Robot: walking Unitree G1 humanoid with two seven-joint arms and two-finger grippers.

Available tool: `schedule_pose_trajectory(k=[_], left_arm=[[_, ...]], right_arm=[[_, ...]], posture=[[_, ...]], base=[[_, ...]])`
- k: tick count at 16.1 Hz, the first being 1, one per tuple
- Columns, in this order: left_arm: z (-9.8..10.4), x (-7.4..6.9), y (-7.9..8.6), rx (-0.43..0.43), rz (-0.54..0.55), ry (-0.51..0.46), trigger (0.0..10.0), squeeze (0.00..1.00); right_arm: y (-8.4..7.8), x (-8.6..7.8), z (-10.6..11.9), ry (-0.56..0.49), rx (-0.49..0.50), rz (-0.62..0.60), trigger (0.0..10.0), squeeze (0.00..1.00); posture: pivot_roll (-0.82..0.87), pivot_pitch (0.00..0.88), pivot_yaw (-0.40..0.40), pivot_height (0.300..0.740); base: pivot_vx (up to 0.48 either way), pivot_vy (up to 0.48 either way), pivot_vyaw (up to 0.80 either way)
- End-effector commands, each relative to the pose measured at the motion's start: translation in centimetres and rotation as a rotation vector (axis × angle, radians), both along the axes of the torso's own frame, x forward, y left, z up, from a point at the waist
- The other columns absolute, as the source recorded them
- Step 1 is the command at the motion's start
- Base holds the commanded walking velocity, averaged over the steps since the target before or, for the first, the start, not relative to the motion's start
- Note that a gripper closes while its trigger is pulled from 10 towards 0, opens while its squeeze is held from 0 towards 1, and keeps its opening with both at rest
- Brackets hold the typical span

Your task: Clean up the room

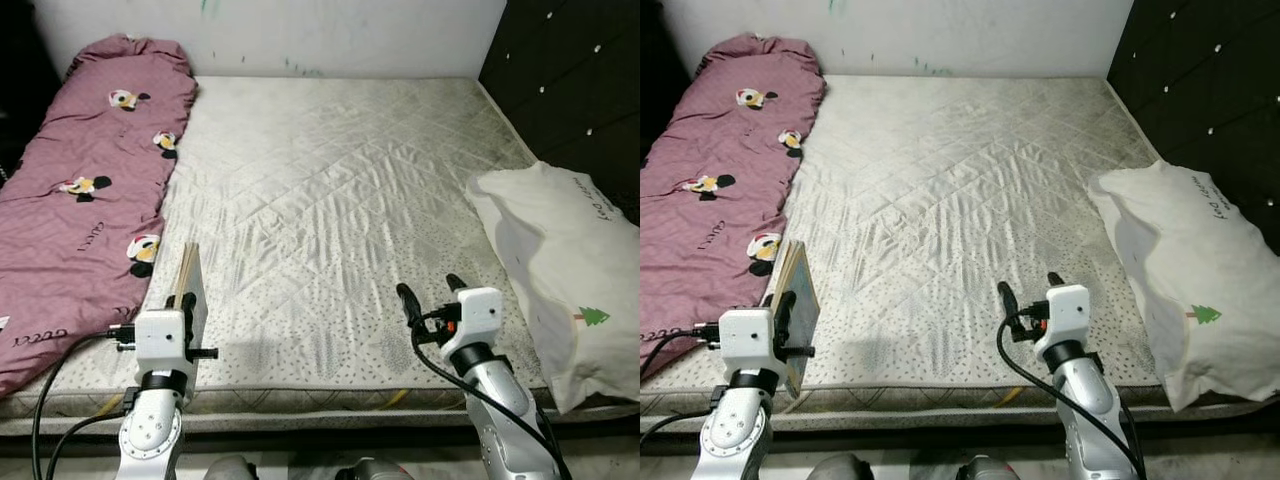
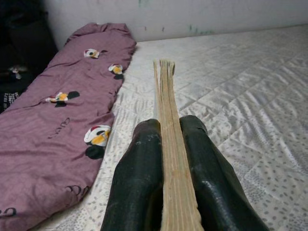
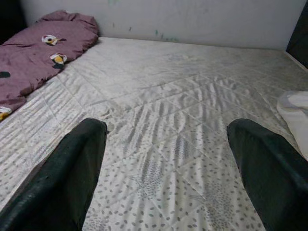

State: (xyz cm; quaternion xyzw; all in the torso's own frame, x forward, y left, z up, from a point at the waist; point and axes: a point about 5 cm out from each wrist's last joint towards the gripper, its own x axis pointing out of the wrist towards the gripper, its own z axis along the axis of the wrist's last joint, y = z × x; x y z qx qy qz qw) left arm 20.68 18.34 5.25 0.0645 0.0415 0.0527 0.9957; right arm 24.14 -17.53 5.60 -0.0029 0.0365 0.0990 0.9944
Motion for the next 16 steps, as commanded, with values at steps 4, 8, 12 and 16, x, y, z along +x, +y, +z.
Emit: schedule_pose_trajectory(k=[4,8,12,16], left_arm=[[0.93,0.30,0.04,-0.003,0.003,-0.037,10.0,0.00],[0.97,0.36,0.04,-0.001,0.002,-0.034,10.0,0.00],[1.03,0.59,0.06,0.001,-0.001,-0.032,10.0,0.00],[1.16,0.68,0.05,-0.013,0.015,-0.044,10.0,0.00]], right_arm=[[0.14,0.69,0.29,-0.011,-0.007,-0.003,10.0,0.00],[0.44,0.85,0.28,-0.007,-0.010,0.004,10.0,0.00],[0.41,0.88,0.26,0.000,-0.016,0.004,10.0,0.00],[0.49,0.98,0.14,0.000,-0.019,0.010,10.0,0.00]], posture=[[-0.03,0.000,-0.003,0.740],[-0.03,0.000,-0.002,0.740],[-0.03,0.000,-0.001,0.740],[-0.03,0.000,-0.003,0.740]], base=[[0.000,-0.480,0.00],[0.000,-0.480,0.00],[0.000,-0.375,0.00],[0.000,-0.263,0.00]])
